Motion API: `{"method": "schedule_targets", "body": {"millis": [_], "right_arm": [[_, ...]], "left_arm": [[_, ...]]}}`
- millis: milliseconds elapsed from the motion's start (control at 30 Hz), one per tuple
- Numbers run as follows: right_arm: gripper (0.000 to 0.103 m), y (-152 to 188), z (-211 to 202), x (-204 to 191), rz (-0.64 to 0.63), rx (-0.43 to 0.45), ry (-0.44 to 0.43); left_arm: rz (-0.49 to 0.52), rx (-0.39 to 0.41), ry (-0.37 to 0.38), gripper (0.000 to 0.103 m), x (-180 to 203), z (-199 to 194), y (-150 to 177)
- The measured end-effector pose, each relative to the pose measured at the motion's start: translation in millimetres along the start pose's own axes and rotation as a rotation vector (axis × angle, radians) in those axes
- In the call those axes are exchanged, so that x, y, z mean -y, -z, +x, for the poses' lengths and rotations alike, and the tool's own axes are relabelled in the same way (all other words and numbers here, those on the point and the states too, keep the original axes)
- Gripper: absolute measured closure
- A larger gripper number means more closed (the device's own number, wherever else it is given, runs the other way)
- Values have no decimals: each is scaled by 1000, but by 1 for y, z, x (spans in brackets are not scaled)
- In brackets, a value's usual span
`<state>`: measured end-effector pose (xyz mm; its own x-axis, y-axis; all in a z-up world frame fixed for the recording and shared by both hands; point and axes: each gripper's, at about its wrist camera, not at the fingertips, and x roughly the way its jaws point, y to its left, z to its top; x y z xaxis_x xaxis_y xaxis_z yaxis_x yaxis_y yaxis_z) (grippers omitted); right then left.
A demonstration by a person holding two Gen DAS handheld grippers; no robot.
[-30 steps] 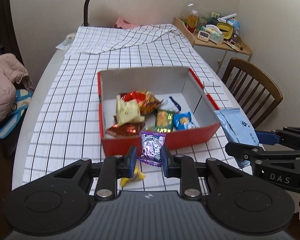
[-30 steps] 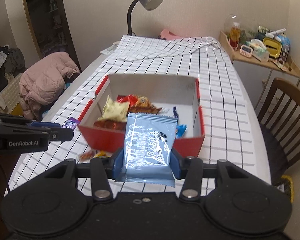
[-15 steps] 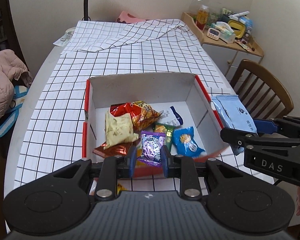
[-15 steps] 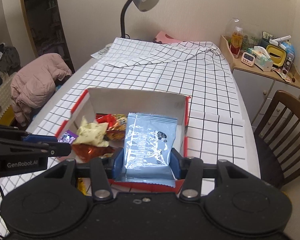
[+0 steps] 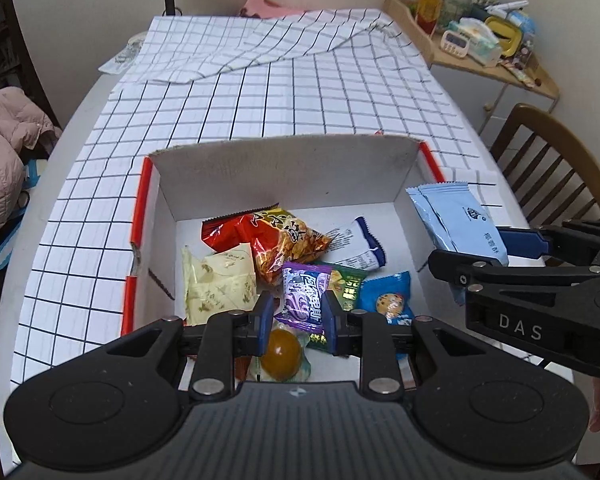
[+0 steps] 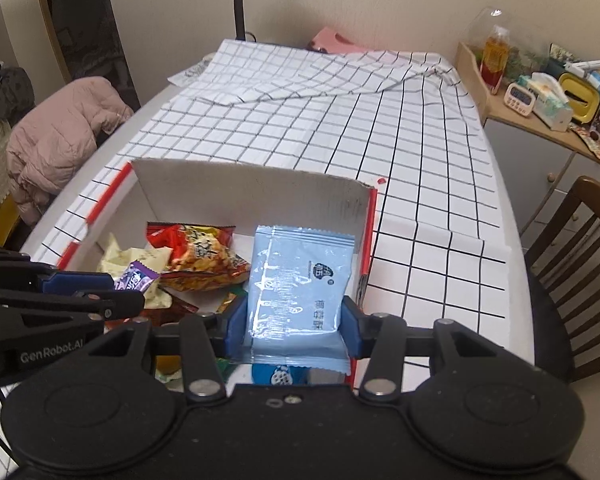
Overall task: Organize snacks
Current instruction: 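Open the left tool to drop the purple candy while the right releases the light-blue packet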
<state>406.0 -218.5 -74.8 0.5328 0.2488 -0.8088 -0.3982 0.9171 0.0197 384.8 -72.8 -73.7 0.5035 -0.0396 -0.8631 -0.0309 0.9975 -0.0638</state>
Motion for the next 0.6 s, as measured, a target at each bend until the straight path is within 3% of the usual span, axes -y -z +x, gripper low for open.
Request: {"method": "schedule_targets", "body": {"millis": [300,600], "right_arm": [[57,-6,45,-3,-48,-68,-7],[57,-7,65,-18,-149,-99,8]], "left_arm": [[-2,-76,-24,78,4,47,-4],[13,-134,-41,78,4,75,-1]]}}
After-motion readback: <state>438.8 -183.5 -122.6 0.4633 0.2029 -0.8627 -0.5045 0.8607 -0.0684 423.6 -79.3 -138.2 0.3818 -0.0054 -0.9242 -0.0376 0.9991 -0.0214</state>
